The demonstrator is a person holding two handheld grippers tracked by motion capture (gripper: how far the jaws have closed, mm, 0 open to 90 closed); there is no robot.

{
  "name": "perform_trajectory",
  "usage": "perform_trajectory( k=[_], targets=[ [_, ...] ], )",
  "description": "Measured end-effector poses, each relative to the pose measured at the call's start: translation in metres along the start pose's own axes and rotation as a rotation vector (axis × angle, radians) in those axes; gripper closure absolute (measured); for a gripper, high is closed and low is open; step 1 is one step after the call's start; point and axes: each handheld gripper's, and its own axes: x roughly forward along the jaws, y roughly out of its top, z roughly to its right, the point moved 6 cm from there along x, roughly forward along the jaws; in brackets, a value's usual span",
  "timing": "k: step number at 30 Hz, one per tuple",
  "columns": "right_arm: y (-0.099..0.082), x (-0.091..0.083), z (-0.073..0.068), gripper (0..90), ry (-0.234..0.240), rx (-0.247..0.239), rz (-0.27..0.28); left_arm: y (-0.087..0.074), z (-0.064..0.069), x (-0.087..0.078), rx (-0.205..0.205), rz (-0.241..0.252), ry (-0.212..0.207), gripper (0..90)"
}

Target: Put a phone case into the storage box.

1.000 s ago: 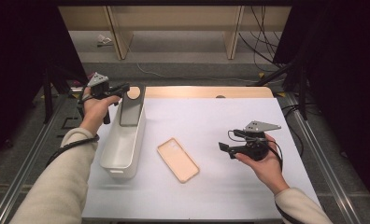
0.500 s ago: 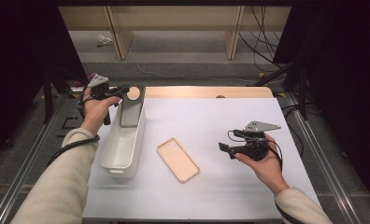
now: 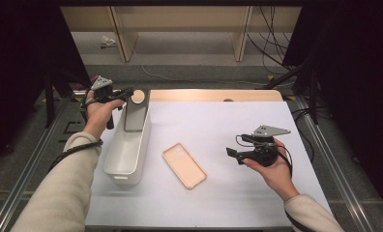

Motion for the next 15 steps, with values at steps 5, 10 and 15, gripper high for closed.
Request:
perform_trajectory(
  k=[5, 10, 15],
  targets=[
    [0.0001, 0.0000, 0.0002, 16.8, 0.000, 0.001, 0.001, -0.0024, -0.0040, -0.0015, 0.023, -0.026, 0.014, 79.5],
    [0.0001, 0.0003, -0.0002, 16.7, 0.002, -0.001, 0.001, -0.0043, -0.0056, -0.0013, 0.024, -0.033, 0.014, 79.1],
    [-0.0003, 0.0003, -0.0002, 16.7, 0.003, -0.001, -0.002, -0.0072, -0.0091, 0.0002, 0.036, -0.059, 0.025, 77.5]
  ],
)
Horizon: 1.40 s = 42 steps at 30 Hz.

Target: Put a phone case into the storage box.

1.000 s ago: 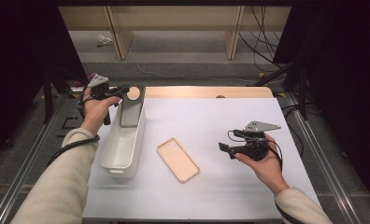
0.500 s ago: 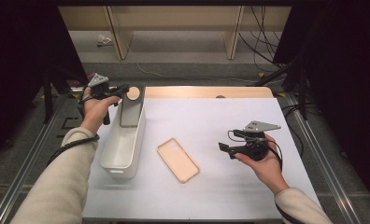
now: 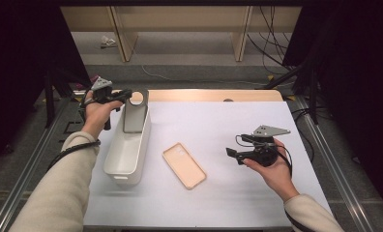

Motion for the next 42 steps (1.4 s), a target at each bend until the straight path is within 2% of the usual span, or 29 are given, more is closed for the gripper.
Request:
perform_trajectory(
  k=[5, 9, 26, 31, 39, 42],
  targets=[
    [0.000, 0.000, 0.000, 16.7, 0.000, 0.001, 0.001, -0.002, -0.002, 0.001, 0.005, -0.014, 0.010, 76.3],
    [0.000, 0.000, 0.000, 16.7, 0.000, 0.001, 0.000, -0.004, -0.003, 0.002, 0.029, -0.039, 0.024, 74.8],
    [0.000, 0.000, 0.000, 16.6, 0.001, 0.000, 0.001, -0.011, -0.008, 0.005, 0.029, -0.062, 0.036, 71.8],
    [0.000, 0.000, 0.000, 16.6, 0.001, 0.000, 0.001, -0.012, -0.008, 0.007, 0.050, -0.082, 0.053, 70.2],
    [0.000, 0.000, 0.000, 16.6, 0.000, 0.001, 0.000, -0.014, -0.006, 0.009, 0.063, -0.108, 0.070, 63.8],
    [0.000, 0.000, 0.000, 16.6, 0.001, -0.001, 0.001, -0.015, -0.006, 0.010, 0.060, -0.129, 0.088, 58.7]
  ],
)
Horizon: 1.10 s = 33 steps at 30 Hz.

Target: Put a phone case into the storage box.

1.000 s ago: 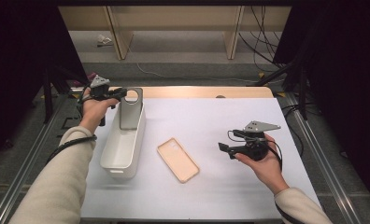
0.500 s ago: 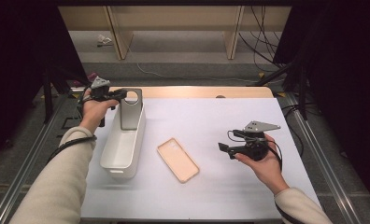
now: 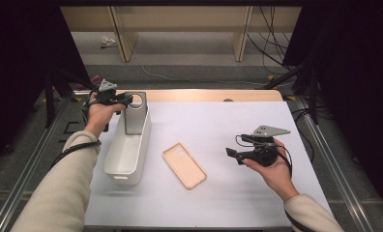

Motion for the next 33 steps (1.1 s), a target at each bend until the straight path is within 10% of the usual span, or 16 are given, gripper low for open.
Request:
perform_trajectory(
  k=[33],
  targets=[
    [0.000, 0.000, -0.001, 16.5, -0.005, -0.005, -0.004, -0.006, 0.004, -0.007, -0.045, -0.102, 0.019, 5.2]
  ],
)
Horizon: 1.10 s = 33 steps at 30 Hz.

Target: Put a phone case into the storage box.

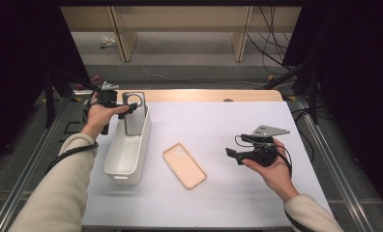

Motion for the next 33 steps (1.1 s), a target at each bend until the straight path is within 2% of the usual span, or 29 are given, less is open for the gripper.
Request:
perform_trajectory(
  k=[10, 13, 15, 22, 27, 33],
  targets=[
    [0.000, 0.000, 0.000, 16.4, -0.003, 0.000, 0.001, -0.006, 0.009, -0.025, 0.032, 0.020, -0.025, 0.2],
    [0.000, 0.000, 0.000, 16.4, -0.003, -0.001, 0.002, -0.010, 0.016, -0.036, 0.018, 0.043, -0.036, 0.1],
    [0.000, 0.000, 0.000, 16.4, -0.004, -0.001, 0.001, -0.011, 0.022, -0.043, 0.008, 0.068, -0.044, 0.2],
    [0.000, 0.001, -0.001, 16.4, -0.002, -0.002, -0.004, -0.014, 0.048, -0.070, 0.036, 0.116, -0.073, 0.2],
    [-0.001, 0.002, -0.001, 16.4, -0.003, 0.001, -0.009, -0.024, 0.070, -0.082, 0.064, 0.104, -0.089, 1.2],
    [-0.001, 0.002, -0.001, 16.4, -0.001, 0.000, -0.011, -0.037, 0.093, -0.087, 0.085, 0.098, -0.116, 2.3]
  ],
)
